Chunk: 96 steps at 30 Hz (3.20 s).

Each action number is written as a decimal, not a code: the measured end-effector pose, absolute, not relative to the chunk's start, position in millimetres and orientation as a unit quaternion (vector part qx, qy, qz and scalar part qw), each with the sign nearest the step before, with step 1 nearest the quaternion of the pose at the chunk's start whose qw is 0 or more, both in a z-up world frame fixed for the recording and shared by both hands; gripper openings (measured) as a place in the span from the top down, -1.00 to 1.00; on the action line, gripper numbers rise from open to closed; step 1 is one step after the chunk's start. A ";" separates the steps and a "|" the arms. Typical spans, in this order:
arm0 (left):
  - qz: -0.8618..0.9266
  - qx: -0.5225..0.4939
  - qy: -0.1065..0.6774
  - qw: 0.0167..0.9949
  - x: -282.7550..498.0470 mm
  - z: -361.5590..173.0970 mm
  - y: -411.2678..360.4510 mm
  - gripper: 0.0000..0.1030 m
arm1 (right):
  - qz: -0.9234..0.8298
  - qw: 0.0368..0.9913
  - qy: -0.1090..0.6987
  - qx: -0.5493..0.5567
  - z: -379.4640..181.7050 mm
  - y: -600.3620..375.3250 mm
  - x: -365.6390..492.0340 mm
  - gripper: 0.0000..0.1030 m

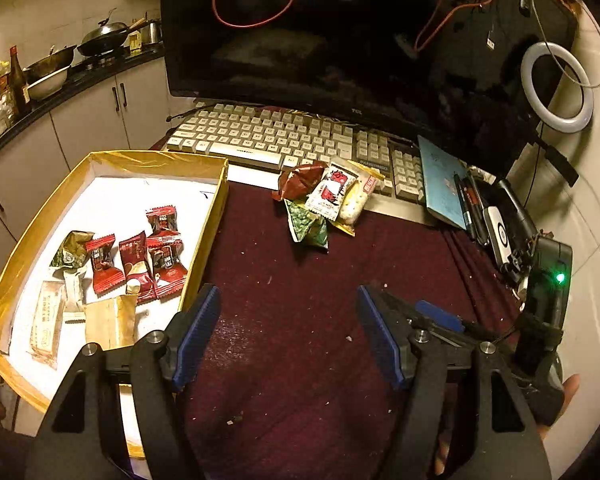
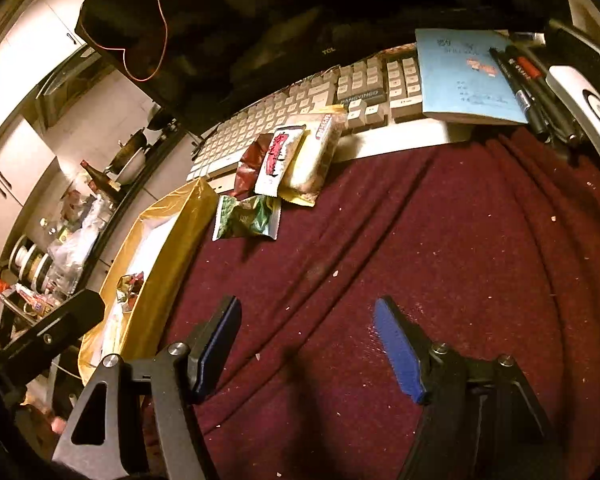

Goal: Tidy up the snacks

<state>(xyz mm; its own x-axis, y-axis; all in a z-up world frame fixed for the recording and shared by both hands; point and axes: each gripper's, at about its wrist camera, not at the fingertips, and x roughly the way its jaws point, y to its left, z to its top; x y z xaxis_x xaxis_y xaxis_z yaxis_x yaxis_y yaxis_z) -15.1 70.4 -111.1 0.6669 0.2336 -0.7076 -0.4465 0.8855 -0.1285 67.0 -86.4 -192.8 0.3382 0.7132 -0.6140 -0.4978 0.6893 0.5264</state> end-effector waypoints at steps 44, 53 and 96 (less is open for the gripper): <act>0.142 -0.246 0.341 0.896 -54.4 -129.0 138.6 -0.35 | 0.238 0.861 0.444 -0.063 -148.0 68.7 156.7 0.60; 0.081 -0.239 0.383 0.889 10.2 -131.6 124.6 -0.35 | 0.286 0.849 0.444 0.032 -139.6 -23.5 118.7 0.63; 0.185 -0.296 0.346 0.871 -68.0 -105.5 142.2 0.50 | 0.394 0.820 0.403 0.095 -163.5 -73.7 42.7 0.80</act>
<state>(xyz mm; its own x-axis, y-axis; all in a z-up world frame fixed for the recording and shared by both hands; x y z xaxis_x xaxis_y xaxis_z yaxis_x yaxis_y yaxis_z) -68.0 142.2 -105.5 0.6918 0.1179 -0.7124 -0.5277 0.7560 -0.3873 42.7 -73.7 -163.5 0.3641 0.7228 -0.5874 -0.5702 0.6717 0.4731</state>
